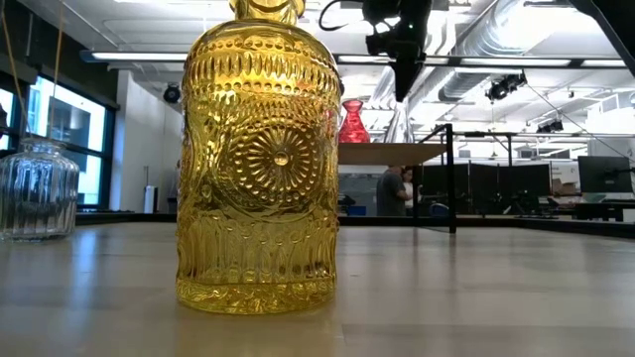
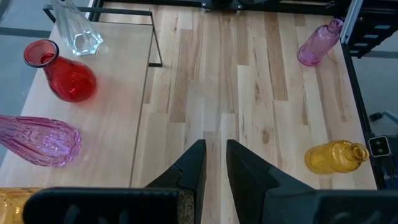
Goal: Sort vases onto shelf
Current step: Put the right transparent vase on the shelf
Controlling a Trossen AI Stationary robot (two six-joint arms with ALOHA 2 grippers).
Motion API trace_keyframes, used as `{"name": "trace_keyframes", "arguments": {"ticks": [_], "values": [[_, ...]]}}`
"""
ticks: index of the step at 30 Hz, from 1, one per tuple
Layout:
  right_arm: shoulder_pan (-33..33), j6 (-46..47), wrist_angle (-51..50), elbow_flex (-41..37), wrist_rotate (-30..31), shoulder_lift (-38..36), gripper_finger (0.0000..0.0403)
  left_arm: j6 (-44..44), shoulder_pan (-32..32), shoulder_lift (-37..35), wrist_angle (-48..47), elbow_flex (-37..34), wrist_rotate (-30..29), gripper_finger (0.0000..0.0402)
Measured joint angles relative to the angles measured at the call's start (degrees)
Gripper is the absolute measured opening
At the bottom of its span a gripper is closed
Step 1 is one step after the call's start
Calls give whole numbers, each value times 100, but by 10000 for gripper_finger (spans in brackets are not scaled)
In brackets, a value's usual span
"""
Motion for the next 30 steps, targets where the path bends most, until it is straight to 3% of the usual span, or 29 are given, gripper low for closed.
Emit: {"name": "trace_keyframes", "arguments": {"ticks": [14,30], "values": [[0,23,-53,0,6,-7,53,1,-1,0,0,0,2,55],[9,48,34,0,5,-9,99,131,-2,0,-2,0,0,55]]}}
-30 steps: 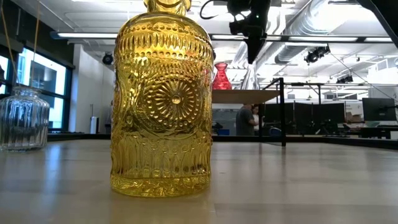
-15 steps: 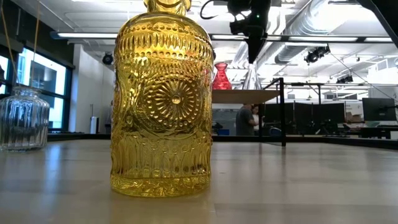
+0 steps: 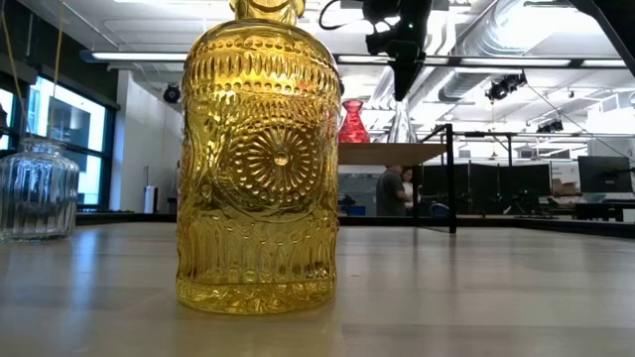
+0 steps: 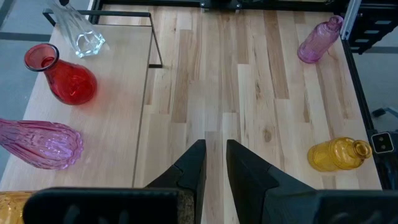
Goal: Sort vases onto shelf
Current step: Put the right transparent vase on the shelf, then put the yellow vase on the shelf
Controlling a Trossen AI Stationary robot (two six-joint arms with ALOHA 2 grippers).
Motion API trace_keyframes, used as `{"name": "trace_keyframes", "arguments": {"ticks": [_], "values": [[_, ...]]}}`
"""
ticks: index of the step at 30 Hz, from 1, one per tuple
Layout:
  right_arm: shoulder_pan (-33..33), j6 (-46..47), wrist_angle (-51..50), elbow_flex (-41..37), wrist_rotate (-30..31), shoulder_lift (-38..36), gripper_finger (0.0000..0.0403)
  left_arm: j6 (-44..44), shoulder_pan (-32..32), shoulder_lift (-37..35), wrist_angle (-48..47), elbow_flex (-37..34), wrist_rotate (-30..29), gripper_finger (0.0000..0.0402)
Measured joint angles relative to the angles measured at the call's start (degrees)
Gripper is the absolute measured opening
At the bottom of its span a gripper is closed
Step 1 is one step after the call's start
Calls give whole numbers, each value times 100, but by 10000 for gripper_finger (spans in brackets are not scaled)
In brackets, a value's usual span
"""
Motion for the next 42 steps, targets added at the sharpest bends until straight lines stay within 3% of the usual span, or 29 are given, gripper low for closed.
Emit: {"name": "trace_keyframes", "arguments": {"ticks": [17,28,42], "values": [[158,6,-109,13,296,-118,99,0,2,0,2,0,1,55],[292,562,-505,1071,301,-134,99,-2,2,0,2,0,0,55],[714,425,-503,1046,338,-529,99,-139,0,0,0,-1,2,55]]}}
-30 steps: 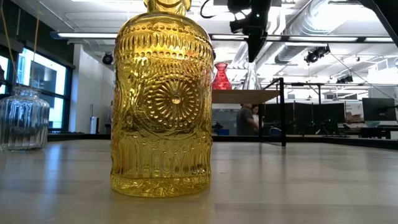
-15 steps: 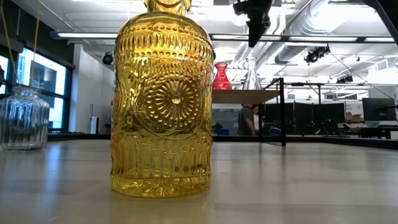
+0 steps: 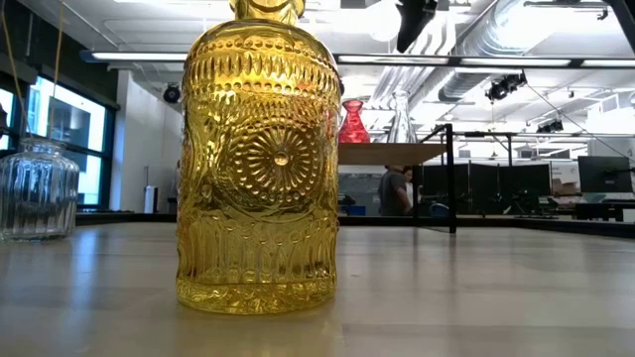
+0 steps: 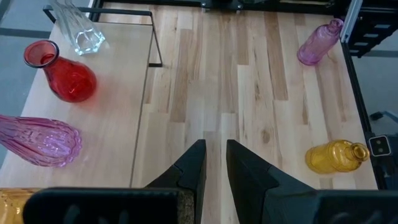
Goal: Sort vases onto shelf
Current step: Put the yellow vase on the shelf
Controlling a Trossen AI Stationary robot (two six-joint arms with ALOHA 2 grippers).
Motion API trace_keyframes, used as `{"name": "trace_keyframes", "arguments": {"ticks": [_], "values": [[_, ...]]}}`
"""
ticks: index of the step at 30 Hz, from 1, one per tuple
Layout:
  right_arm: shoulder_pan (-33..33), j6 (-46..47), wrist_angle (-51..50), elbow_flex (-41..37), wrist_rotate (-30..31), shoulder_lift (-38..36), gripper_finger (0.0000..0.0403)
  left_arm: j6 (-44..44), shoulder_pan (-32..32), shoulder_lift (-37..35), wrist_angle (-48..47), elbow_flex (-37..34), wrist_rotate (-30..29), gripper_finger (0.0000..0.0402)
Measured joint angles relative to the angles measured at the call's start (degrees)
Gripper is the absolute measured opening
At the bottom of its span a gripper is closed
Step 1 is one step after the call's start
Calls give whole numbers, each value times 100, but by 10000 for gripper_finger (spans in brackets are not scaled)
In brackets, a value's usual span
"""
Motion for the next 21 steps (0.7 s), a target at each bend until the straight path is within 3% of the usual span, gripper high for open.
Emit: {"name": "trace_keyframes", "arguments": {"ticks": [7,21], "values": [[308,-421,-2,-19,-128,0,99,-121,1,0,-2,0,0,55],[566,1495,0,-54,-2542,141,99,-194,0,0,-365,-1,0,55]]}}
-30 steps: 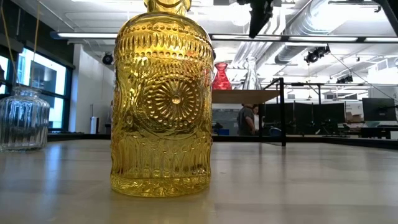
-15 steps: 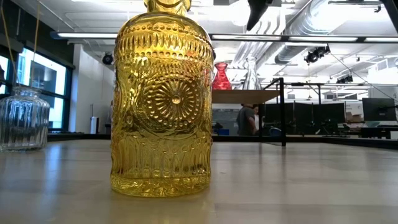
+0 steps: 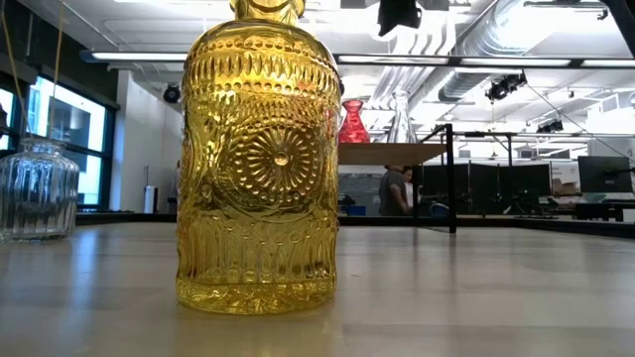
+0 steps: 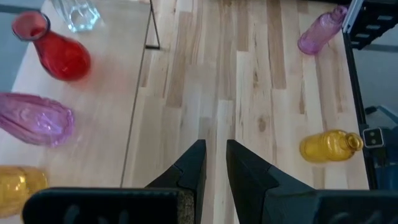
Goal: Sort vases onto shelf
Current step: Put the yellow vase on the shelf
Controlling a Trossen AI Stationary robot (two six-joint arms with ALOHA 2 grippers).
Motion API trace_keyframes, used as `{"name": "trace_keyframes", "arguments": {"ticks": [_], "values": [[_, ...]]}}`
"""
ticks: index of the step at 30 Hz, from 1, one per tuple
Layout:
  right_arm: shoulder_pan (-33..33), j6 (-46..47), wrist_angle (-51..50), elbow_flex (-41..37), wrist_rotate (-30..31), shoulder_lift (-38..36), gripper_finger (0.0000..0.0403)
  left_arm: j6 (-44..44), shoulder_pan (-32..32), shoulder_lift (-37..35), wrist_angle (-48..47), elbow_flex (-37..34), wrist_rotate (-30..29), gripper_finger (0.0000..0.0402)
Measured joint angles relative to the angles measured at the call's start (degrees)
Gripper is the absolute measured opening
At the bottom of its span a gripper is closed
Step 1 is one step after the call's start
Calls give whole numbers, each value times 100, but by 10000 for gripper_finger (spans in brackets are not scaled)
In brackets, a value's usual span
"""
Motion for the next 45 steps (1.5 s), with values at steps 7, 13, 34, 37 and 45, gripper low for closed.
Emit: {"name": "trace_keyframes", "arguments": {"ticks": [7,13,34,37,45], "values": [[692,825,0,0,-112,-25,99,-23,-5,-7,-57,-149,0,55],[1338,1679,0,0,-87,-25,99,7,-107,-7,-197,-707,31,55],[3340,4590,-2,4,947,178,99,-468,-1513,-1659,-45,-2059,60,55],[3549,4824,3,4,953,355,99,-671,-1672,-1741,-52,-2076,24,55],[3982,4368,941,4,950,927,99,-1020,-2218,-1922,-257,-2076,21,55]]}}
